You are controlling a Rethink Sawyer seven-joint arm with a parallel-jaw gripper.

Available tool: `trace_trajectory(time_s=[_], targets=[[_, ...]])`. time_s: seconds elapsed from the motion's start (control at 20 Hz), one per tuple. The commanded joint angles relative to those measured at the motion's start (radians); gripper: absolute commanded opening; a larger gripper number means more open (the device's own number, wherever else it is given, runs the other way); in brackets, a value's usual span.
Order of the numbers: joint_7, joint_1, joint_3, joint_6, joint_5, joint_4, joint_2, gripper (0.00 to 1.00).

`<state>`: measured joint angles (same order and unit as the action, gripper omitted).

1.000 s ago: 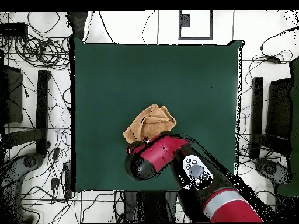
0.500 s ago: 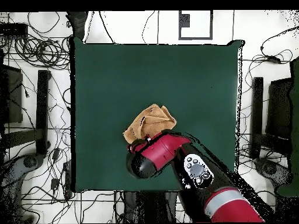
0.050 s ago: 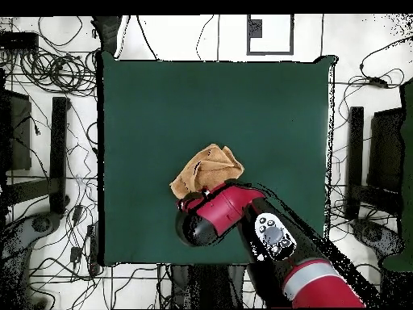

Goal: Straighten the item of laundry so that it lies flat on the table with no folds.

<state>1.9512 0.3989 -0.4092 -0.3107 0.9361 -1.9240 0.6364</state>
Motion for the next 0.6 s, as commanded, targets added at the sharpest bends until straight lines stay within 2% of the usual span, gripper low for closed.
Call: trace_trajectory(time_s=[0.05, 0.45, 0.6], targets=[[-0.126, 0.023, -0.023, -0.089, 0.038, 0.037, -0.038, 1.0], [-0.11, 0.046, -0.019, -0.055, 0.059, 0.033, -0.062, 1.0], [-0.142, 0.085, -0.042, -0.066, 0.049, 0.036, -0.084, 1.0]])
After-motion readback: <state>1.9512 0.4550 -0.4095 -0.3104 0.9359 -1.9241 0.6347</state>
